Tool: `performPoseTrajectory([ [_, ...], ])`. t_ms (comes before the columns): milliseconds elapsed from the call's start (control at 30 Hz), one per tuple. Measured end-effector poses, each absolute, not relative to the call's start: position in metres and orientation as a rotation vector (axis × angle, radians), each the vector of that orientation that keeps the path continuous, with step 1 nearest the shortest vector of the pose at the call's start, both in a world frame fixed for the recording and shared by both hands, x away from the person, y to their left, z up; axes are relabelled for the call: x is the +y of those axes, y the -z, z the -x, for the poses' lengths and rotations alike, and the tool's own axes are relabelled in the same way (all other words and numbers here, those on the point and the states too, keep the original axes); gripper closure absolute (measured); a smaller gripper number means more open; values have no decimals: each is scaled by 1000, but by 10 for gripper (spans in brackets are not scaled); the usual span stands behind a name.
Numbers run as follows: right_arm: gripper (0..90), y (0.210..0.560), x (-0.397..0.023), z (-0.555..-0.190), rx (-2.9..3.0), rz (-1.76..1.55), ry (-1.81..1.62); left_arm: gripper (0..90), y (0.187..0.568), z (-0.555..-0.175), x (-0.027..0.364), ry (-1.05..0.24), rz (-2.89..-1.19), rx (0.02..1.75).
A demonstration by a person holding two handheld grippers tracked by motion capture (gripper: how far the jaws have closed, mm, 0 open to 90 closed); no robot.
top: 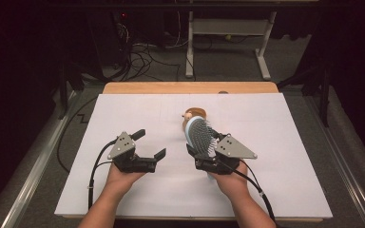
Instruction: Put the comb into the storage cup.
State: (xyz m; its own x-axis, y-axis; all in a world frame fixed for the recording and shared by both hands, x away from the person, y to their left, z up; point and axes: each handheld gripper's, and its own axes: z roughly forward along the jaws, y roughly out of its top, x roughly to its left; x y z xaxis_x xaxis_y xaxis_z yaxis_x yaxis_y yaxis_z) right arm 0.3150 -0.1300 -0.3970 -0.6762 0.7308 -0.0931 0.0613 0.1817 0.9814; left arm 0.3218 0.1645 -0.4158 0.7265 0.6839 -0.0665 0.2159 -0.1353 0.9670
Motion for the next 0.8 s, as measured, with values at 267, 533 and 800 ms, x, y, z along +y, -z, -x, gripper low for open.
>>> performPoseTrajectory([
  [267,204,396,-133,-316,1891,-740,-1531,0,405,-318,156,-474,-1693,729],
  [533,203,398,-131,-317,1896,-719,-1519,0,400,-318,152,-462,-1692,734],
  [800,203,399,-129,-317,1894,-713,-1511,0,394,-317,146,-454,-1692,716],
])
